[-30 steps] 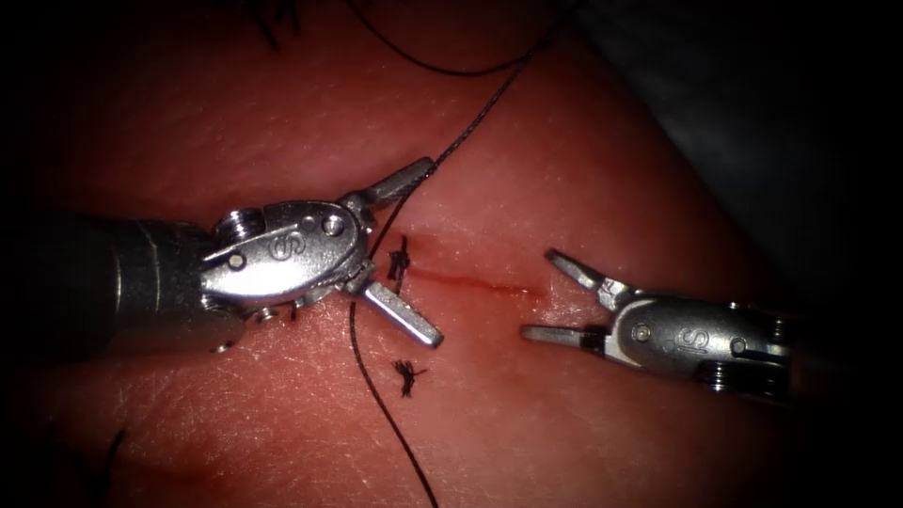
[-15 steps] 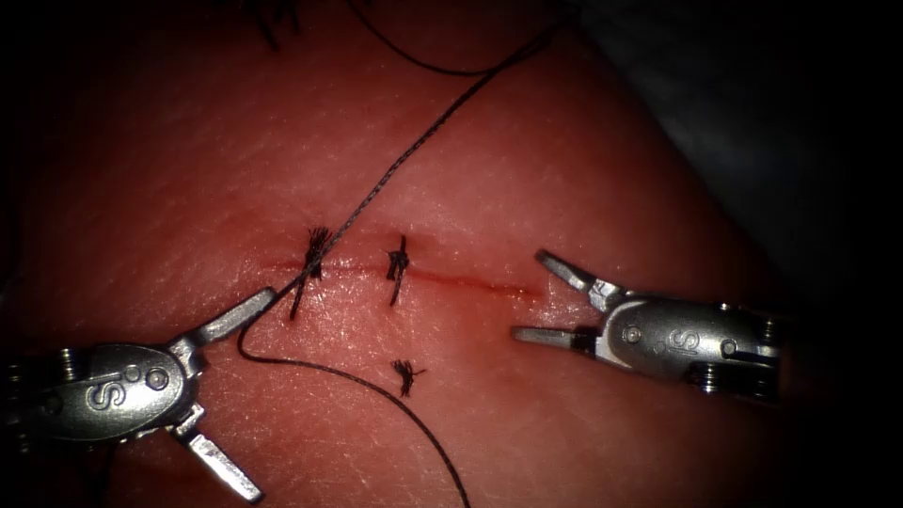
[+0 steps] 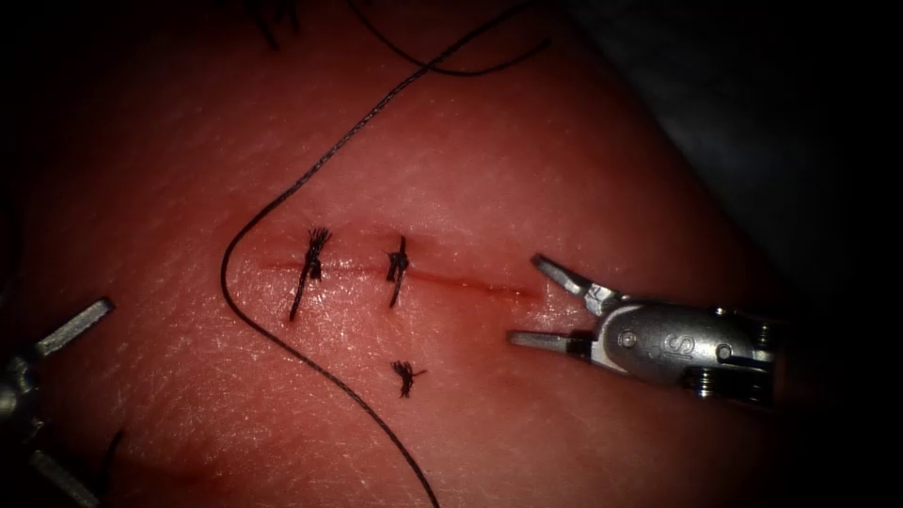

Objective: Wound Closure
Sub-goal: Drag the suture with the left gripper, then pick up the needle with the left gripper

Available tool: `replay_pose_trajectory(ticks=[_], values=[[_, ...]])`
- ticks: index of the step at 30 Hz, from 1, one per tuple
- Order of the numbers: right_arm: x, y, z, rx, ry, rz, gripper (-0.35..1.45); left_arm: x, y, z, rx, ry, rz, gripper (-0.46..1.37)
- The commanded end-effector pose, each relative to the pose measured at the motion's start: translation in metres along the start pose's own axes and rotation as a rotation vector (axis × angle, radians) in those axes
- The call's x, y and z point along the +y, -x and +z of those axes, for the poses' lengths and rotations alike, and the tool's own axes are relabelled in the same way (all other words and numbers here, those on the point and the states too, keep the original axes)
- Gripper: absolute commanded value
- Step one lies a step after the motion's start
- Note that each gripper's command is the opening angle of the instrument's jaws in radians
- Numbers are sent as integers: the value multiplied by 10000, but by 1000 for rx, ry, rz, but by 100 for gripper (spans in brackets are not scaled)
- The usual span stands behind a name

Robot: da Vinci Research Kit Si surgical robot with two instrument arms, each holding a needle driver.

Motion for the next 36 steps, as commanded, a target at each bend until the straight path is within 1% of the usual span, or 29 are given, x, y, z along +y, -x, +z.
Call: replay_pose_trajectory(ticks=[1, 2, 3, 5, 7, 10, 12, 14, 15, 18, 20, 21, 24, 28, 36], values=[[0, 1, 1, -1, -4, 0, 134, -3, -1, -5, -32, -45, 2, 132], [0, 1, 2, -1, -3, 0, 134, -6, 1, -11, -51, -64, 2, 131], [0, 0, 2, -3, -5, 6, 134, -8, 2, -14, -56, -67, -11, 131], [-1, -1, 3, -1, -6, 30, 134, -12, 4, -21, -75, -82, -79, 126], [-1, -1, 4, -1, -5, 42, 133, -13, 4, -22, -81, -90, -104, 124], [-3, -2, 5, -1, -3, 54, 133, -12, 4, -20, -111, -107, -173, 122], [-4, -3, 6, -1, -2, 54, 133, -11, 2, -17, -148, -108, -187, 122], [-4, -3, 6, 0, -2, 54, 133, -9, -1, -11, -166, -112, -201, 120], [-4, -3, 5, 0, -3, 54, 133, -7, -2, -9, -167, -115, -203, 119], [-5, -3, 3, 0, -4, 54, 132, -5, -4, -7, -166, -116, -217, 131], [-4, -3, 3, 0, -4, 54, 132, -7, -3, -7, -176, -113, -230, 131], [-4, -3, 2, 0, -5, 53, 132, -10, -2, -7, -176, -113, -259, 131], [-4, -3, 3, 0, -4, 53, 131, -16, 2, -6, -177, -113, -263, 130], [-7, -3, 4, 0, -2, 53, 131, -25, 14, -4, -181, -128, -297, 129], [-7, -3, 4, 0, -2, 53, 131, -38, 30, -6, -183, -134, -318, 127]])
